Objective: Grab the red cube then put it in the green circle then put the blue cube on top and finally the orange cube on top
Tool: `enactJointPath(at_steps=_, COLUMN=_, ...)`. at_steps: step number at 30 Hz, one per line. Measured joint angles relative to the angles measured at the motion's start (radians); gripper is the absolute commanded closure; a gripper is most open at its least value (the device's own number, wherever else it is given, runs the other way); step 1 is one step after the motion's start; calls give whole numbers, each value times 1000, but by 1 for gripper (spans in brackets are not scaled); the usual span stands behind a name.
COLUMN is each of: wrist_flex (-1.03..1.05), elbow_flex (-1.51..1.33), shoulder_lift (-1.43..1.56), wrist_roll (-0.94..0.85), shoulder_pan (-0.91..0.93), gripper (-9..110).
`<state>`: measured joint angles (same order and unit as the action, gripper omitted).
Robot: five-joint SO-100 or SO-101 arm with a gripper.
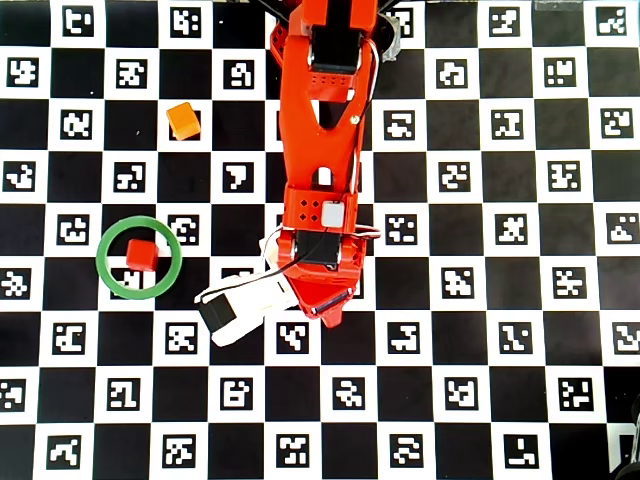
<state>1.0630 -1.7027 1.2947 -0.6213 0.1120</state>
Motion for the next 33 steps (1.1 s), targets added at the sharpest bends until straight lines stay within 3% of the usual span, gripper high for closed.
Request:
enactJointPath(at_steps=18, wrist_flex=2, elbow_flex=0, shoulder_lift=0, wrist_roll=3, shoulder_pan=-20, gripper=92)
enactJointPath(at_steps=33, wrist_flex=272, elbow_flex=23, shoulder_lift=150, wrist_roll=58, shoulder_pan=11, gripper=92)
